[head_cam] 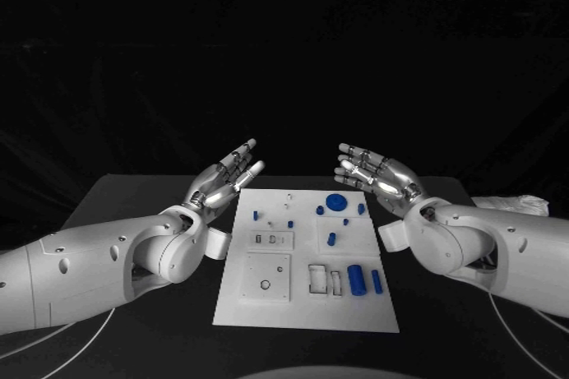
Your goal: Assemble the parts on the task board
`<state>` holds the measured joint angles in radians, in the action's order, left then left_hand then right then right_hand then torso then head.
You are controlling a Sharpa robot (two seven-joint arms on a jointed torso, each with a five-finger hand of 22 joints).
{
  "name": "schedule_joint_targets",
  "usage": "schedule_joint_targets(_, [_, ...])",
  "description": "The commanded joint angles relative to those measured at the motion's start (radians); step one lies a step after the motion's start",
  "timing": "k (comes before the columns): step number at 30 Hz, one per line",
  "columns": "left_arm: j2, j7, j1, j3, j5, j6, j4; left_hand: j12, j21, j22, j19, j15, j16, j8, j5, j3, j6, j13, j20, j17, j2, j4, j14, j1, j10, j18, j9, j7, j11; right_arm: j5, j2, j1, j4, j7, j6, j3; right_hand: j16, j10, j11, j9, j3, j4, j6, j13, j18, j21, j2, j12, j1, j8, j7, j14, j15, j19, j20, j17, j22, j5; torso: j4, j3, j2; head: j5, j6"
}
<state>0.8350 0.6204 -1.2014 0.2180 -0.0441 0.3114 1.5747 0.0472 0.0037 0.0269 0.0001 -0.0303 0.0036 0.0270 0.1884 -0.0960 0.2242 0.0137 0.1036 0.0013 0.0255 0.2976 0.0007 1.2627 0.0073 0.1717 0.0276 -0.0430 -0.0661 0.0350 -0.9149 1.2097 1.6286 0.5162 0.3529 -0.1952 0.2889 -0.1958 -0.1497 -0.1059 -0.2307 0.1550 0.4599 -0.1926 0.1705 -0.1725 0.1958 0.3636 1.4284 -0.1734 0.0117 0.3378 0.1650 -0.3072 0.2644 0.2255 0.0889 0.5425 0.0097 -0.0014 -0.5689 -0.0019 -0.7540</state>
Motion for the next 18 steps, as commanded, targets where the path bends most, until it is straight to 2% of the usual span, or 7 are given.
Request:
schedule_joint_targets(1, [0.021,-0.003,-0.015,0.001,-0.16,-0.041,0.024,0.016,-0.004,-0.027,0.0,0.004,-0.004,0.008,0.1,-0.024,0.039,0.001,0.024,-0.001,0.066,-0.006,-0.001,0.122,0.001,0.008,0.006,0.015,0.019,0.193,-0.017,0.038,0.02,-0.047,0.022,-0.001,0.096,-0.043,-0.013,-0.02,0.02,-0.025,0.062,-0.036,0.01,-0.074,-0.007,0.108,0.038,-0.016,-0.003,0.11,0.003,-0.161,0.009,0.046,0.03,0.004,0.0066,-0.0011,-0.028,0.0,-0.02])
schedule_joint_targets(3, [0.048,-0.012,-0.03,0.001,-0.183,-0.031,0.051,0.023,-0.004,-0.027,0.0,0.016,-0.004,0.011,0.107,-0.042,0.058,0.002,0.039,-0.001,0.078,-0.006,-0.001,0.134,0.001,0.008,0.008,0.027,0.03,0.316,-0.034,0.086,0.037,-0.095,0.035,-0.003,0.209,-0.093,-0.03,-0.037,0.044,-0.047,0.111,-0.071,0.012,-0.128,-0.016,0.218,0.065,-0.02,-0.01,0.234,-0.01,-0.295,0.008,0.108,0.051,0.002,0.0091,-0.0037,-0.041,-0.005,-0.033])
schedule_joint_targets(6, [0.08,-0.021,-0.045,0.002,-0.196,-0.016,0.083,0.031,-0.004,-0.027,0.0,0.019,-0.004,0.013,0.121,-0.056,0.073,0.003,0.051,-0.001,0.089,-0.006,-0.001,0.147,0.002,0.007,0.009,0.037,0.043,0.497,-0.051,0.152,0.051,-0.196,0.008,-0.005,0.338,-0.184,-0.03,-0.052,0.064,-0.064,0.164,-0.089,0.01,-0.221,-0.026,0.298,0.085,-0.029,-0.025,0.415,-0.04,-0.475,-0.014,0.179,0.093,-0.012,0.0118,-0.0074,-0.057,-0.011,-0.042])
schedule_joint_targets(8, [0.103,-0.029,-0.056,0.002,-0.201,-0.006,0.106,0.034,-0.004,-0.027,0.0,0.019,-0.004,0.014,0.13,-0.06,0.08,0.003,0.054,-0.001,0.093,-0.006,-0.001,0.153,0.002,0.007,0.01,0.039,0.048,0.656,-0.059,0.2,0.061,-0.3,-0.029,-0.006,0.411,-0.292,-0.027,-0.056,0.059,-0.049,0.183,-0.087,0.013,-0.29,-0.038,0.331,0.065,-0.02,-0.034,0.53,-0.056,-0.589,-0.047,0.221,0.128,-0.078,0.0137,-0.0089,-0.066,-0.015,-0.048])
schedule_joint_targets(13, [0.134,-0.046,-0.076,0.003,-0.206,0.004,0.139,0.04,-0.004,-0.027,0.0,0.019,-0.004,0.017,0.15,-0.07,0.094,0.004,0.06,-0.001,0.1,-0.006,-0.001,0.165,0.002,0.006,0.011,0.049,0.053,1.151,-0.045,0.307,0.063,-0.525,-0.149,-0.007,0.615,-0.436,0.022,-0.076,0.069,-0.032,0.269,-0.055,0.01,-0.49,-0.065,0.299,0.053,-0.027,-0.047,0.776,-0.125,-0.795,-0.115,0.335,0.257,-0.145,0.0218,-0.0074,-0.084,-0.023,-0.058])
schedule_joint_targets(15, [0.14,-0.054,-0.081,0.004,-0.207,0.003,0.145,0.041,-0.004,-0.027,0.0,0.02,-0.004,0.017,0.155,-0.073,0.095,0.004,0.062,-0.001,0.102,-0.006,-0.001,0.169,0.002,0.006,0.011,0.051,0.054,1.326,-0.025,0.328,0.052,-0.571,-0.186,-0.007,0.819,-0.524,0.053,-0.084,0.125,-0.023,0.313,-0.028,-0.028,-0.747,-0.088,0.249,0.072,-0.024,-0.022,0.9,-0.16,-0.902,-0.146,0.557,0.546,-0.2,0.0238,-0.0089,-0.088,-0.023,-0.063])
schedule_joint_targets(18, [0.144,-0.064,-0.086,0.004,-0.208,-0.003,0.15,0.043,-0.004,-0.027,0.0,0.027,-0.004,0.017,0.169,-0.078,0.097,0.004,0.069,-0.001,0.108,-0.007,-0.001,0.18,0.002,0.006,0.011,0.054,0.056,1.506,0.02,0.347,0.014,-0.614,-0.248,-0.01,0.97,-0.608,0.097,-0.1,0.198,-0.009,0.363,-0.033,-0.059,-0.973,-0.128,0.231,0.086,-0.022,-0.035,0.981,-0.19,-0.968,-0.177,0.751,0.83,-0.204,0.0279,-0.0094,-0.093,-0.028,-0.062])
